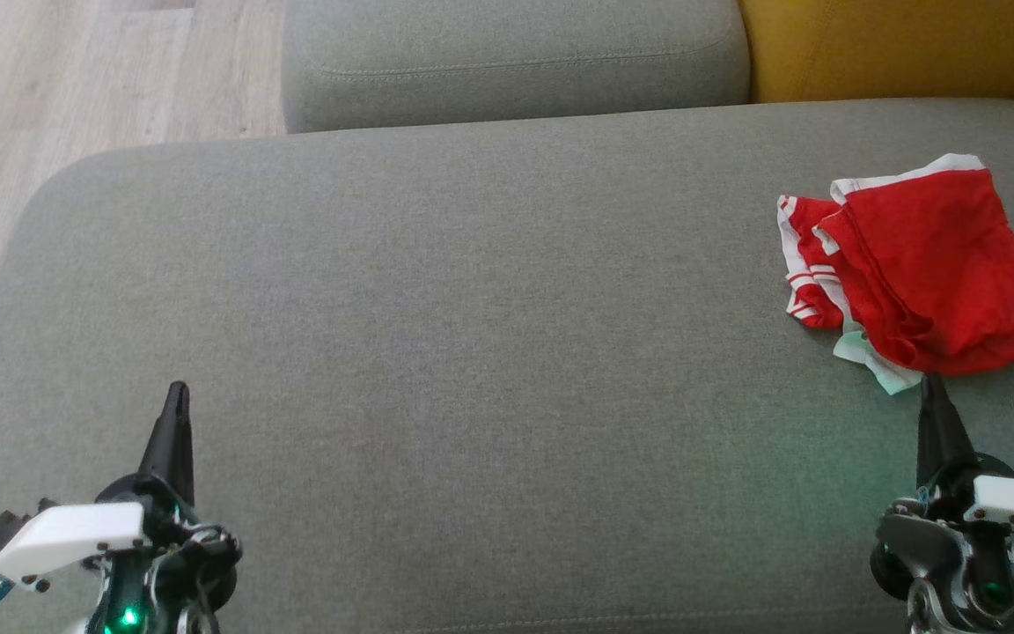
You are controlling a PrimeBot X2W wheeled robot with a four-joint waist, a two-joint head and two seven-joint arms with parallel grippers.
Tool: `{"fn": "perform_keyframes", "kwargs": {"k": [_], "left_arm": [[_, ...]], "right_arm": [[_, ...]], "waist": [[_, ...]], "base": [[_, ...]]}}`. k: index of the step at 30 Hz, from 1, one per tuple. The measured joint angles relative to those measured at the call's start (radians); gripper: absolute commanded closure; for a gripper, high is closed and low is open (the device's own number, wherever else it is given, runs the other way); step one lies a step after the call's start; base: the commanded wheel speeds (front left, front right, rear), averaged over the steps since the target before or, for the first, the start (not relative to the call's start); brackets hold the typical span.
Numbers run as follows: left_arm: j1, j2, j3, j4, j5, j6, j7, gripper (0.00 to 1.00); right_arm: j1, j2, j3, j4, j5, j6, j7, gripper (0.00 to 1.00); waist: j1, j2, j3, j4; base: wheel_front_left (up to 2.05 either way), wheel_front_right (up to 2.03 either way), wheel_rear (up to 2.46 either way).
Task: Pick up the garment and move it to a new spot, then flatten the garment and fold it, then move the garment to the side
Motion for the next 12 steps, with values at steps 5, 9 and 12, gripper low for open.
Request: {"fn": "perform_keyframes", "kwargs": {"k": [5,9,12], "left_arm": [[0.0,0.0,0.0,0.0,0.0,0.0,0.0,1.0],[0.0,0.0,0.0,0.0,0.0,0.0,0.0,1.0],[0.0,0.0,0.0,0.0,0.0,0.0,0.0,1.0]], "right_arm": [[0.0,0.0,-0.001,0.0,0.0,0.0,0.0,1.0],[0.0,0.0,-0.001,0.0,0.0,0.0,0.0,1.0],[0.0,0.001,-0.002,0.0,0.0,0.0,0.0,1.0]], "waist": [[0.0,0.0,0.0,0.0],[0.0,0.0,0.0,0.0],[0.0,0.0,0.0,0.0]], "base": [[0.0,0.0,0.0],[0.0,0.0,0.0],[0.0,0.0,0.0]]}}
